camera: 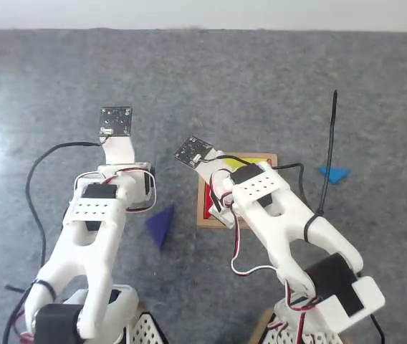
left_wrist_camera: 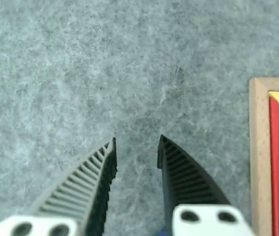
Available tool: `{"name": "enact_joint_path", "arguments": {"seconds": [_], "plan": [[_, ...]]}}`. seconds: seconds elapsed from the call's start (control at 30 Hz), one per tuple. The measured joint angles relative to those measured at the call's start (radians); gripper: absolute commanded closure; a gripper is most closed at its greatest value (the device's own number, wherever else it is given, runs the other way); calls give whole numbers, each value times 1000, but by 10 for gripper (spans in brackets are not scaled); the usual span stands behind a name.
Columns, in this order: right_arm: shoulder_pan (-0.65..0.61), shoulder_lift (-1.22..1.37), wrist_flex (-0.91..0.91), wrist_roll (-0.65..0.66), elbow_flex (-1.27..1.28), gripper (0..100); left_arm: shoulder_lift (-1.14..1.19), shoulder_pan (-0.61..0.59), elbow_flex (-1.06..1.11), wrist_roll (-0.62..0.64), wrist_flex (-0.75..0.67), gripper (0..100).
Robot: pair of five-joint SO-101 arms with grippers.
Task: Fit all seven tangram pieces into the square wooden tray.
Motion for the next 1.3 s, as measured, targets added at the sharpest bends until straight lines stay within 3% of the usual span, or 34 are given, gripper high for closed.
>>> {"name": "enact_joint_path", "arguments": {"seconds": [0.47, 1.13, 1.3], "plan": [[91, 0, 40, 58, -12, 868, 0, 87, 0, 6, -8, 869], [23, 0, 75, 61, -28, 867, 0, 91, 0, 6, -8, 869], [23, 0, 75, 61, -28, 790, 0, 91, 0, 6, -8, 869]]}}
